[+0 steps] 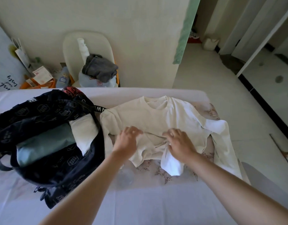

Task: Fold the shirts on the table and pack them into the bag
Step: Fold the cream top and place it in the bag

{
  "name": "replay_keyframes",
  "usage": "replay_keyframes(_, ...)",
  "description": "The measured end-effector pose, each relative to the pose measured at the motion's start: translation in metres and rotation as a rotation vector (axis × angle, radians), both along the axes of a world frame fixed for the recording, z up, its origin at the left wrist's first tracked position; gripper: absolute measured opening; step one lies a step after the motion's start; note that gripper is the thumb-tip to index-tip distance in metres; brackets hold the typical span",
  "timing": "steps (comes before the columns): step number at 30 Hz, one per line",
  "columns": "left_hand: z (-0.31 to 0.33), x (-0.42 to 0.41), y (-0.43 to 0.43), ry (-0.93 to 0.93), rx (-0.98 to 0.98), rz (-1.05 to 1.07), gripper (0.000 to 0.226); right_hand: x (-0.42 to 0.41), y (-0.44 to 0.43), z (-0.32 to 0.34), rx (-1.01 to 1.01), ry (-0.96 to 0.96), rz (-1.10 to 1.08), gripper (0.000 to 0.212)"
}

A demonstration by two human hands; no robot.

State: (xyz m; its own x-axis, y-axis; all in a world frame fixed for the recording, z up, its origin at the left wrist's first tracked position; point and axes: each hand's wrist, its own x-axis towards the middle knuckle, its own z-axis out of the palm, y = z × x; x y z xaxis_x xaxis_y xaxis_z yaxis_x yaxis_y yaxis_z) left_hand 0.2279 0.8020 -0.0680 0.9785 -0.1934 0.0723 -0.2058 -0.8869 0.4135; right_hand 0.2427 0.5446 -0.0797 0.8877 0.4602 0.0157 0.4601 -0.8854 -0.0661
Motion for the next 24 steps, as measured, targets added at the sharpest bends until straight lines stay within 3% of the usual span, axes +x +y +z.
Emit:
replay_keyframes(3,-0.026,-0.016,-0.016,0.24,0.183,-0.261,0.061,-0.02,0.004,-0.027,-0.061,0.134,0.072,0.034)
replay_keyframes(5,-0.043,-0.02,-0.021,0.37,0.365,-0.297,0.086,-0.027,-0.004,-0.04,-0.129,0.226,-0.016,0.051)
replay_keyframes(7,-0.057,-0.015,-0.021,0.431,0.421,-0.259,0.095,-0.028,-0.016,-0.049,-0.152,0.238,-0.064,0.064)
replay_keyframes(10,-0.06,-0.004,-0.015,0.461,0.331,-0.198,0.089,-0.024,-0.029,-0.05,-0.128,0.189,-0.068,0.084)
replay_keyframes(13,-0.052,0.002,-0.004,0.499,0.063,-0.054,0.075,-0.013,-0.029,-0.043,-0.2,0.198,-0.108,0.099)
replay_keyframes(17,-0.029,0.002,0.001,0.423,0.046,0.08,0.071,-0.002,-0.016,-0.04,-0.303,0.173,-0.129,0.084)
replay_keyframes(21,0.002,-0.005,0.008,0.29,-0.222,0.146,0.068,-0.005,0.018,-0.038,-0.168,0.035,-0.058,0.084)
replay_keyframes(24,0.031,-0.02,0.022,0.297,-0.26,0.151,0.06,-0.006,0.043,-0.027,-0.055,0.042,-0.127,0.057)
